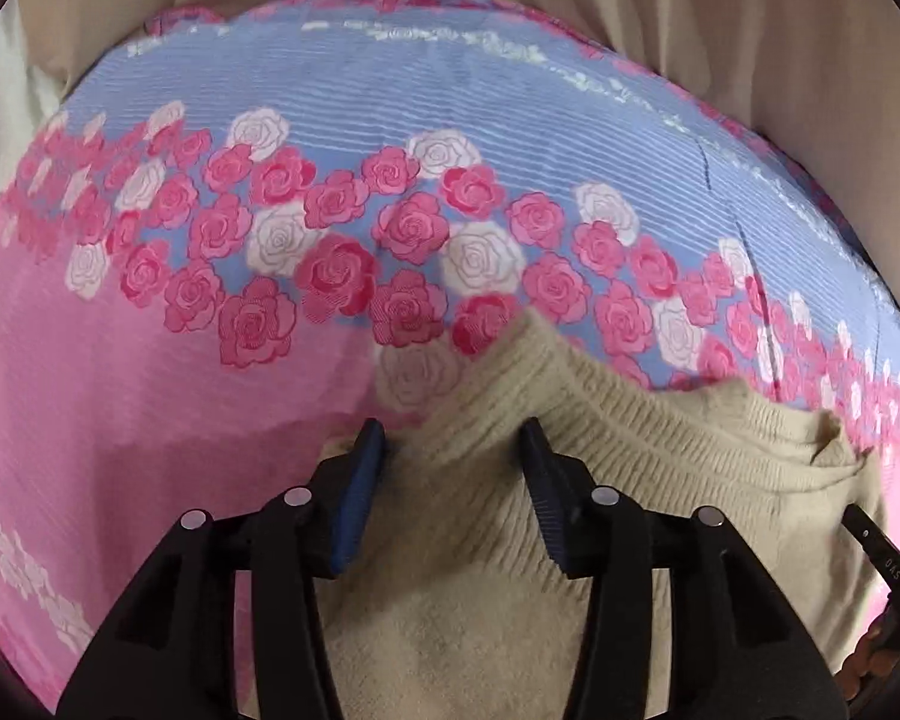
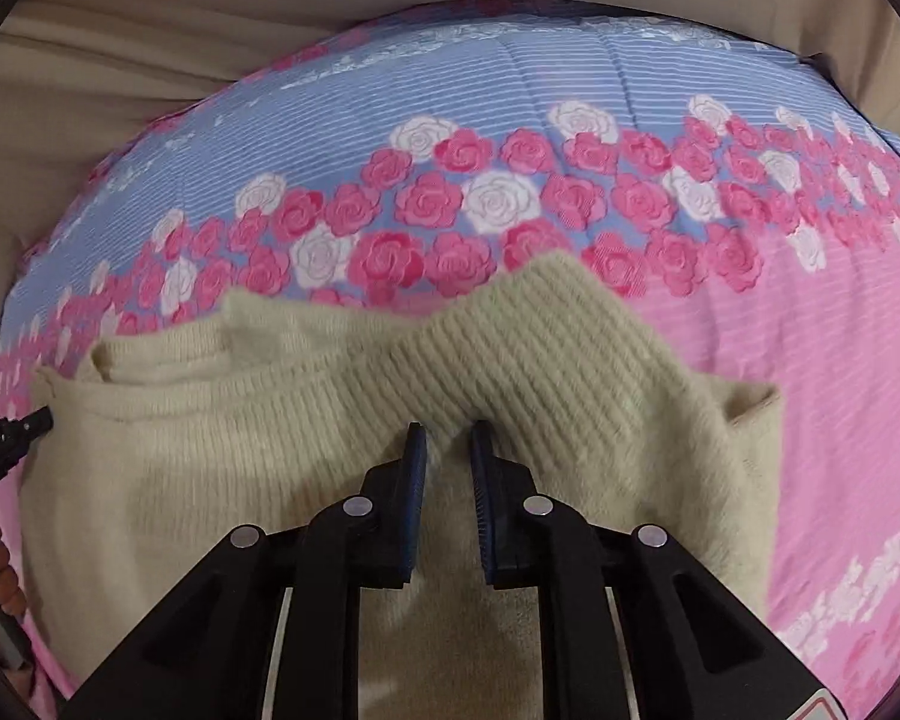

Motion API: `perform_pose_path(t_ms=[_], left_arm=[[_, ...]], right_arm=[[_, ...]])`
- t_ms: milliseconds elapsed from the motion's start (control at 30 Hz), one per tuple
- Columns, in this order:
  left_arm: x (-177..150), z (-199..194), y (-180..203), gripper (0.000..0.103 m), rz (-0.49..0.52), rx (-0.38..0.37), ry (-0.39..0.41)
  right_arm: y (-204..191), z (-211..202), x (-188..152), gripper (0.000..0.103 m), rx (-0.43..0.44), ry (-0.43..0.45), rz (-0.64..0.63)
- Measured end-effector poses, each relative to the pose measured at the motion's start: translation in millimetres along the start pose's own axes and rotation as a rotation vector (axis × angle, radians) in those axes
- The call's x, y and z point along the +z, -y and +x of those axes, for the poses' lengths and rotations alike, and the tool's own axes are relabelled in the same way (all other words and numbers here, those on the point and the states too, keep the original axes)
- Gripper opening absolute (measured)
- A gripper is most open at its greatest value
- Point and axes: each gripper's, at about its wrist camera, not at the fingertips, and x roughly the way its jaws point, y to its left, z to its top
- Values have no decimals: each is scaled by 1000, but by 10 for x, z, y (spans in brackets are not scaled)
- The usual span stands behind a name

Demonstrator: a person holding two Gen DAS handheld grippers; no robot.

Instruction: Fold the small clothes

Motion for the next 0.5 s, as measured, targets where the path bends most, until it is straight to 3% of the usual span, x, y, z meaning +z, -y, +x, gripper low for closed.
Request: perform_pose_path(t_ms=[100,200,267,367,500], left_arm=[[-47,-362,-218,46,-67,-72,52],[-323,-636,-516,57,-132,-127,88],[-599,-753,-752,65,-198,-169,70],[-1060,-760,-1061,68,-304,-217,7],[-1512,-689,-1209,76,-388,-253,-67]], right_arm=[[-52,-387,-122,18,22,77,-11],[-32,-614,-464,19,14,105,-25],[26,-653,-739,22,-13,91,-17],[175,-724,-1105,24,-37,78,16],[445,-859,-1418,35,-71,89,93]])
